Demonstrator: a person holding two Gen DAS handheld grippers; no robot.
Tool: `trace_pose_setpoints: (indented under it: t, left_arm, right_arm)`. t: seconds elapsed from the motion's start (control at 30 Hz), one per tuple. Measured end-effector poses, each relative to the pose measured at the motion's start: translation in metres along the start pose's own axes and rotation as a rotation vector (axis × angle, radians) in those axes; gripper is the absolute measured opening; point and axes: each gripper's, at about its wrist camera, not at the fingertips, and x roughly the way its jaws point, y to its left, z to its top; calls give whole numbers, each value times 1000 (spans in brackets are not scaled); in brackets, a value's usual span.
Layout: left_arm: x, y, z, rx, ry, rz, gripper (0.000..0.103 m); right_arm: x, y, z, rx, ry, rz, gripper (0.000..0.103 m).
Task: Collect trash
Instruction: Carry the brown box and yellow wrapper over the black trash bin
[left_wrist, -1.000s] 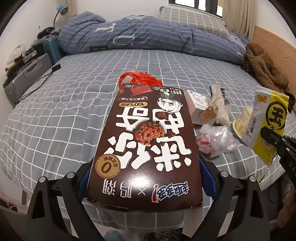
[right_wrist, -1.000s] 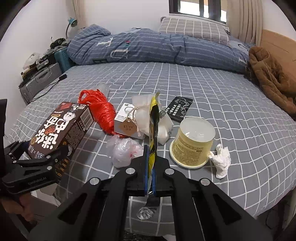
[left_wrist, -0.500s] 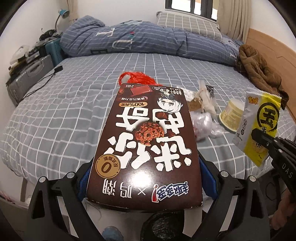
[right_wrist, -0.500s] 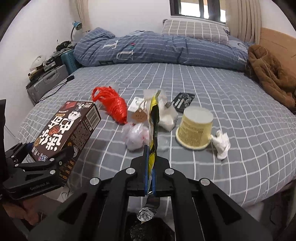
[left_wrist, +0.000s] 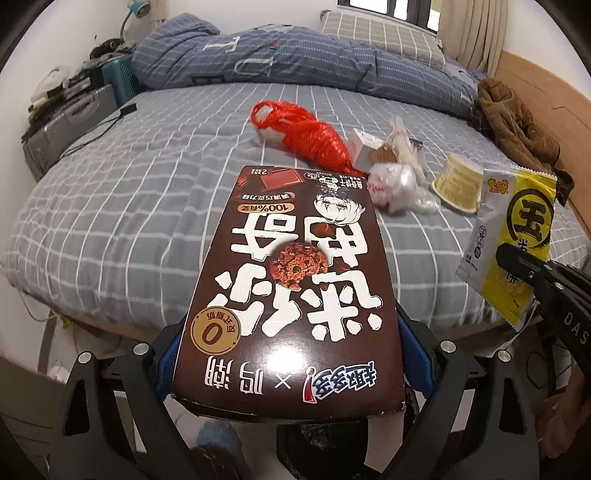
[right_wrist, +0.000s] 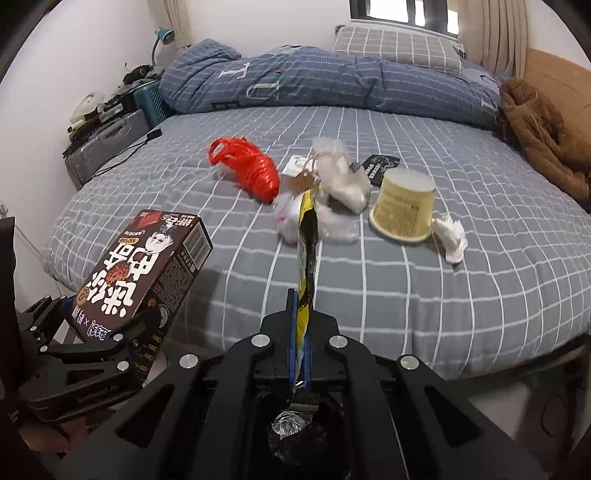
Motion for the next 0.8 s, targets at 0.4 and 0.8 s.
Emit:
trace_pose_setpoints:
  t: [0.4,0.8]
  left_arm:
    - [-22,6,-52,-23,47,14,90]
    - [-36,12,-96,-22,116,33,90]
  right_arm:
    - [-21,17,-43,-6,44,-1,2]
    - [-37,20,-85,19,108,-25,2]
